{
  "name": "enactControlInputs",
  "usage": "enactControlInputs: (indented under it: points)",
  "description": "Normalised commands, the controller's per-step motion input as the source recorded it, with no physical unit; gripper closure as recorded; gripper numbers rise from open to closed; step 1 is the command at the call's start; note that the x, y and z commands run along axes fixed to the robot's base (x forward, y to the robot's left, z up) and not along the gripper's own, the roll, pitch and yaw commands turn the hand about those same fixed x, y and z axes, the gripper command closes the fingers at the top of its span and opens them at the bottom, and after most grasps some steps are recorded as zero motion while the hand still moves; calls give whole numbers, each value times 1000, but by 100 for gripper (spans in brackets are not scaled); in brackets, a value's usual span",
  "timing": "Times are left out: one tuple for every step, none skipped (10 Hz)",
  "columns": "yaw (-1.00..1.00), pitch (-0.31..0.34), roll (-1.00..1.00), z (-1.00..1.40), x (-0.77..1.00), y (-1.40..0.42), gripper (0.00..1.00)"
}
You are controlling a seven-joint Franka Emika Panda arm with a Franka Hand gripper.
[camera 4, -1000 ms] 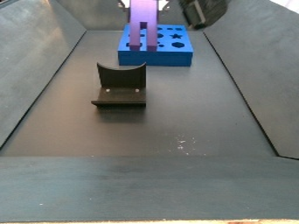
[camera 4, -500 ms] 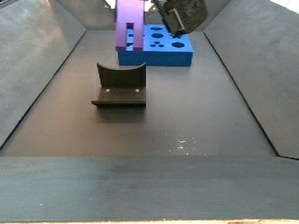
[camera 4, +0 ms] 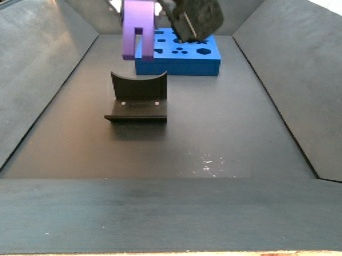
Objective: Pick up the double-square object. Move up. Rotate the double-square object. Place the double-square object on the fixture. Regrasp the double-square object. Move to above the board. Insert the double-square object.
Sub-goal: Place the double-square object on the fixture.
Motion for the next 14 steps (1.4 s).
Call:
enactControlInputs:
  points:
    - [-61, 371, -903, -1000, 165, 141, 100]
    - [-146, 341, -759, -1000, 176, 138, 100]
    - [-209, 292, -605, -1000, 186, 141, 100]
    - [-265, 219, -400, -1000, 198, 145, 100]
    - [-279, 159, -281, -1000, 206, 138, 100]
    - [-278, 93, -221, -1000, 213, 137, 100]
    - [-259, 22, -197, -893, 188, 130, 100]
    - [-229, -16, -189, -708, 158, 109, 100]
    - [-204, -34, -182, -592, 142, 94, 100]
    - [-154, -56, -170, -367, 115, 74, 100]
    - [-118, -65, -160, -246, 99, 69, 100]
    - [-75, -70, -139, -213, 88, 63, 100]
    - [-52, -68, -138, -213, 87, 63, 100]
    - [0, 0, 0, 0, 0, 0, 0]
